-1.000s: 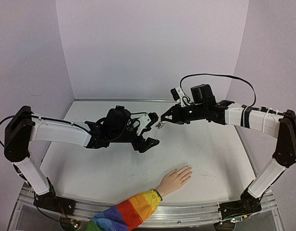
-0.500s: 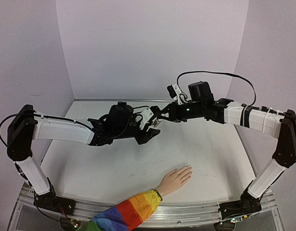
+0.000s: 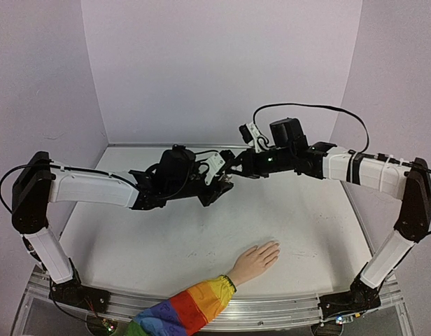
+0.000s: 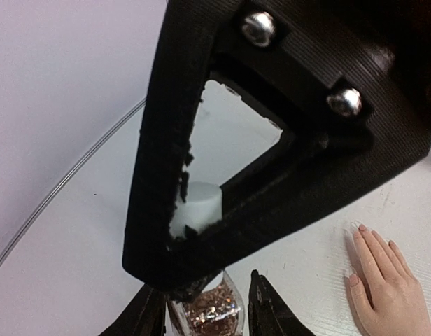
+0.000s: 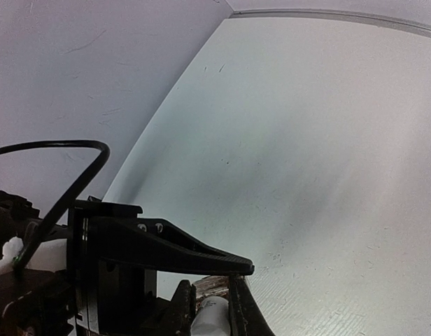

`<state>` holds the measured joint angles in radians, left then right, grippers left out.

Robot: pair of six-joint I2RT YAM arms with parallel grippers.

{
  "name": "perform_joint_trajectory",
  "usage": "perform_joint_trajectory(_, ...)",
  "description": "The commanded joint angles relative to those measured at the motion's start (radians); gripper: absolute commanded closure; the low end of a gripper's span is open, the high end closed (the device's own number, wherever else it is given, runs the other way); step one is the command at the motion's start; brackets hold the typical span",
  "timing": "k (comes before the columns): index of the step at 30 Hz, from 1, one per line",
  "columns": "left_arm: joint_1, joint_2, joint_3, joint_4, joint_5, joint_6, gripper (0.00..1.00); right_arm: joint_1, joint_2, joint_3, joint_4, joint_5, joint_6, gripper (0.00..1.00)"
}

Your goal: Paint the nails

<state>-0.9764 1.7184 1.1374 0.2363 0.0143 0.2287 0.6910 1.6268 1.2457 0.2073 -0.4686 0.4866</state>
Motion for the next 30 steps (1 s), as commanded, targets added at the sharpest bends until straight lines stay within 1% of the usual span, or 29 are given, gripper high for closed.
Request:
perform_joint_trajectory(1,-0.004,0.001,0.055,0.047,-0.005,-0.001,0.61,0.014,0.008,0.055,0.023,-0.033,-0.013,1.0)
perform_joint_trajectory(4,-0.004,-0.002,0.055,0.046,0.007,-0.004,0.69,0.016,0.01,0.055,0.021,-0.043,-0.016,1.0)
perform_joint_trajectory(7,-0.002,-0.014,0.044,0.044,0.059,-0.006,0.76,0.016,0.008,0.055,0.021,-0.072,-0.027,1.0)
perform_joint_trajectory(9,-0.001,-0.029,0.03,0.041,0.112,-0.009,0.86,0.015,0.006,0.055,0.021,-0.106,-0.049,1.0)
perform_joint_trajectory(10,0.003,-0.039,0.021,0.037,0.152,-0.011,0.92,0.016,0.005,0.055,0.021,-0.128,-0.077,1.0)
perform_joint_trajectory(12,0.018,-0.063,0.001,0.029,0.25,-0.031,1.0,0.015,0.004,0.056,0.02,-0.179,-0.138,1.0)
perform_joint_trajectory(13,0.041,-0.076,-0.008,0.026,0.323,-0.052,1.0,0.015,0.003,0.055,0.02,-0.219,-0.177,1.0)
perform_joint_trajectory(15,0.098,-0.1,-0.018,0.026,0.538,-0.124,1.0,0.015,-0.001,0.043,0.018,-0.327,-0.292,1.0)
perform_joint_trajectory(17,0.156,-0.104,-0.005,0.027,0.811,-0.209,1.0,0.015,-0.017,0.014,0.018,-0.515,-0.43,1.0)
perform_joint_trajectory(19,0.188,-0.088,0.023,0.026,1.042,-0.29,1.0,0.015,-0.031,-0.014,0.02,-0.657,-0.547,1.0)
perform_joint_trajectory(21,0.194,-0.073,0.047,0.027,1.169,-0.354,1.0,0.016,-0.02,-0.011,0.019,-0.769,-0.594,1.0)
perform_joint_trajectory(22,0.194,-0.069,0.053,0.027,1.205,-0.389,1.0,0.015,-0.013,-0.003,0.02,-0.795,-0.601,1.0)
perform_joint_trajectory(23,0.194,-0.065,0.057,0.027,1.229,-0.41,1.0,0.015,-0.007,0.005,0.021,-0.81,-0.605,1.0)
perform_joint_trajectory(25,0.194,-0.071,0.053,0.027,1.216,-0.426,1.0,0.015,-0.006,0.018,0.02,-0.766,-0.603,1.0)
perform_joint_trajectory(27,0.196,-0.096,0.018,0.028,1.121,-0.412,1.0,0.015,-0.018,0.023,0.022,-0.692,-0.589,1.0)
perform_joint_trajectory(28,0.197,-0.114,-0.002,0.027,1.046,-0.398,1.0,0.016,-0.03,0.026,0.024,-0.626,-0.566,0.97)
perform_joint_trajectory(29,0.196,-0.135,-0.021,0.024,0.942,-0.383,1.0,0.015,-0.041,0.023,0.028,-0.54,-0.546,0.85)
perform_joint_trajectory(30,0.196,-0.165,-0.043,0.021,0.813,-0.364,1.0,0.015,-0.056,0.016,0.03,-0.453,-0.528,0.62)
